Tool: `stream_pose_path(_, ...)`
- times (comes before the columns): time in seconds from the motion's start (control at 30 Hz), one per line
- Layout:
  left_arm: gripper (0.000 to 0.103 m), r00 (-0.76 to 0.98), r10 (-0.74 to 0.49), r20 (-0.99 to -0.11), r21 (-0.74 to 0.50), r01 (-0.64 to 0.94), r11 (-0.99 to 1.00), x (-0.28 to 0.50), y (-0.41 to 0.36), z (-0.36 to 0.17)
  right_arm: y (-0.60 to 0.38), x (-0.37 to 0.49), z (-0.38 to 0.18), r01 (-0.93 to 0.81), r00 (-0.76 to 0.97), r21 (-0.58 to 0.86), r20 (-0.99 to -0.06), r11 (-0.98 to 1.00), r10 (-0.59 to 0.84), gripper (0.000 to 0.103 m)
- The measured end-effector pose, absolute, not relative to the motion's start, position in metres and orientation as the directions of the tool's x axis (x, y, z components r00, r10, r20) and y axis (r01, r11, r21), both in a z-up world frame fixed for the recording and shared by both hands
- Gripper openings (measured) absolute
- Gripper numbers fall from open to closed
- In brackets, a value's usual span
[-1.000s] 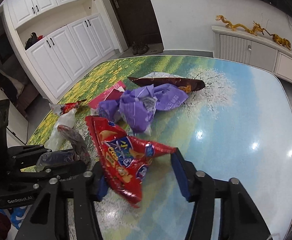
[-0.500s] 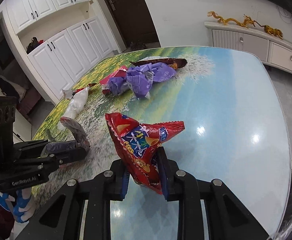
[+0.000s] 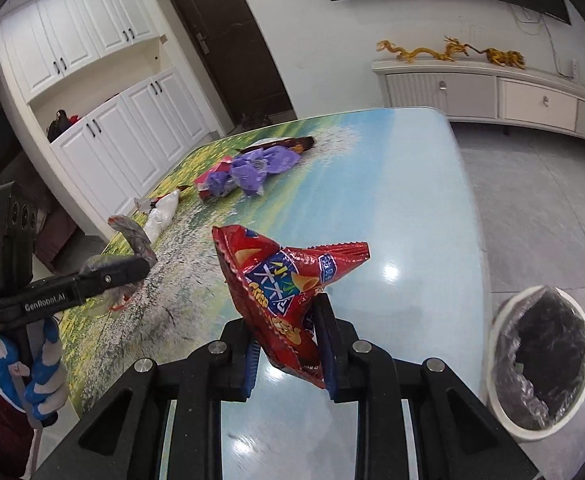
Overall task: Collect trash
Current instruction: 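Carry both items over the bin and open both tools to drop them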
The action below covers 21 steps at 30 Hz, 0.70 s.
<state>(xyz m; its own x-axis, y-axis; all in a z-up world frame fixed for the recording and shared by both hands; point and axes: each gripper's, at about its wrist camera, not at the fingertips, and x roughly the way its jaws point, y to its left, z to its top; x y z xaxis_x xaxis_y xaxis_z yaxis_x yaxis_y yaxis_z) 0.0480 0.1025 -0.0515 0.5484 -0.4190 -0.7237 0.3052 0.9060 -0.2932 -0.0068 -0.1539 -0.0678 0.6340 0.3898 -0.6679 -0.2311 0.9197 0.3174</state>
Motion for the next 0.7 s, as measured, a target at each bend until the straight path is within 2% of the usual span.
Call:
stream_pose_path(0.33, 0.022, 0.495, -0.447, -0.745, -0.287, 0.368, 0.885, 0.054, 0.039, -0.047, -0.246, -0.040, -0.068, -0.066, 0.709, 0.335, -0.647, 0.940, 0.281, 0.024)
stream_pose_path(0.7, 0.022, 0.375, -0.500, -0.781, -0.268, 0.522, 0.810, 0.066, -0.088, -0.045, -0.358, -0.064, -0.108, 0.192, 0.725, 0.426, -0.668, 0.884, 0.164, 0.024)
